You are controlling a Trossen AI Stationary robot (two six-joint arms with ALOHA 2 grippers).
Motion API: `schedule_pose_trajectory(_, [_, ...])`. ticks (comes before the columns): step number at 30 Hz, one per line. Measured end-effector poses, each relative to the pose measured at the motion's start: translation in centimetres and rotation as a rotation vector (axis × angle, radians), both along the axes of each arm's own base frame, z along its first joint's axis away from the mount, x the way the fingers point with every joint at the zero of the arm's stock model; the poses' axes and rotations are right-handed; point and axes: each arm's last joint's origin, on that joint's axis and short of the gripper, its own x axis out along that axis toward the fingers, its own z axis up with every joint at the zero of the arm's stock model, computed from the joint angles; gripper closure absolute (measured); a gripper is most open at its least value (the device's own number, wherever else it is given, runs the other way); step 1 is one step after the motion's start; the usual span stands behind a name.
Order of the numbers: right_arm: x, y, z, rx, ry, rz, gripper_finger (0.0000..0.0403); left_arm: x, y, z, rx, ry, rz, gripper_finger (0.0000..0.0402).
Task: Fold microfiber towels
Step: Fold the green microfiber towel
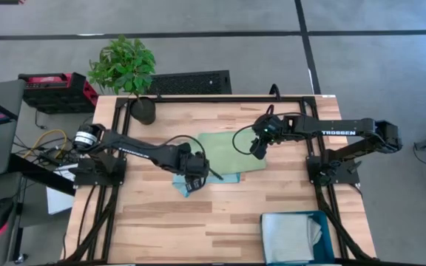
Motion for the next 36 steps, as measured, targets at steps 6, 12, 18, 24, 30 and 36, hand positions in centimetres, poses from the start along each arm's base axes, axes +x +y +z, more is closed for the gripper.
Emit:
schedule_pose_trajectory(6, [0.0, 0.0, 0.0, 0.0, 0.0, -0.001, 0.0193, 0.1, -0.2, -0.6, 0.079, 0.049, -0.092, 0.0249])
schedule_pose_trajectory(12, [0.0, 0.1, 0.0, 0.003, 0.002, 0.004, 0.0195, 0.9, -1.0, -3.4, 0.034, 0.125, -0.139, 0.0249])
schedule_pose_trajectory(18, [0.0, 0.2, 0.0, 0.028, 0.0, 0.019, 0.0194, 1.3, -1.7, -5.2, 0.069, 0.178, -0.18, 0.0249])
schedule_pose_trajectory(24, [0.0, 0.2, 0.0, 0.037, -0.003, 0.025, 0.0194, 1.4, -1.7, -5.0, 0.098, 0.167, -0.169, 0.0249])
schedule_pose_trajectory(30, [0.0, 0.2, 0.0, 0.036, -0.006, 0.025, 0.0194, 1.7, -1.5, -4.3, 0.166, 0.147, -0.176, 0.0249])
schedule_pose_trajectory(36, [0.0, 0.2, 0.0, 0.036, -0.007, 0.025, 0.0194, 1.5, -1.7, -4.7, 0.074, 0.175, -0.199, 0.0249])
